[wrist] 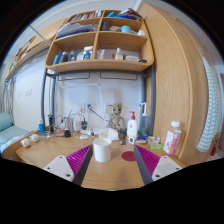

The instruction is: Pour water

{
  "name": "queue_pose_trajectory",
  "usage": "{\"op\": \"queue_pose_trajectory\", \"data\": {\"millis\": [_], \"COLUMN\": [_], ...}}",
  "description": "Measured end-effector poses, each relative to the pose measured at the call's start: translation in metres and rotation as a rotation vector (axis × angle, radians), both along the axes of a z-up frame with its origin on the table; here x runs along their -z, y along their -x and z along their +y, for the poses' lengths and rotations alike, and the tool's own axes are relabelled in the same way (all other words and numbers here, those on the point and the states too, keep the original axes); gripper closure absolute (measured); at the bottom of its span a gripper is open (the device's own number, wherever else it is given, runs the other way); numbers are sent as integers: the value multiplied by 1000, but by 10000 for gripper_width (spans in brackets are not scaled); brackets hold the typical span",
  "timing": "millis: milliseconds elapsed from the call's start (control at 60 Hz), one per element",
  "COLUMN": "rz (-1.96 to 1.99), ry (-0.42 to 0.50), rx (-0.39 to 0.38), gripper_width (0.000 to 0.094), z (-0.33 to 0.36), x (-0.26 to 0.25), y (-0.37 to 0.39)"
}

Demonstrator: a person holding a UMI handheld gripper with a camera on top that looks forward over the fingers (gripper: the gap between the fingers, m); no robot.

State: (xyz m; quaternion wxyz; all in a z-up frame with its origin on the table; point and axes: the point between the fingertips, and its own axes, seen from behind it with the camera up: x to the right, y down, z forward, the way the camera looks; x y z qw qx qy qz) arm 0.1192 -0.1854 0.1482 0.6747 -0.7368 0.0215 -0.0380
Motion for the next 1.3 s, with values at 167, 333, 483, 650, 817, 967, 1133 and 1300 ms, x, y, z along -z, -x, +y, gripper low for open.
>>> {"op": "queue_pose_trajectory", "data": {"millis": [167, 333, 483, 650, 817, 967, 1133, 1300], "rz": [3, -21, -52, -56, -103, -104, -44, -19], "ry": [-19, -4, 49, 12, -19, -30, -40, -65], "rx": [-28, 65, 159, 157, 153, 134, 107, 99], "gripper_width": [87, 89, 102, 97, 102, 291, 505, 603], "z": [-9, -23, -13, 30, 75, 98, 107, 110], "x": [15, 46, 69, 62, 46, 38, 38, 36], "y": [-26, -117, -201, -245, -265, -269, -264, -264]}}
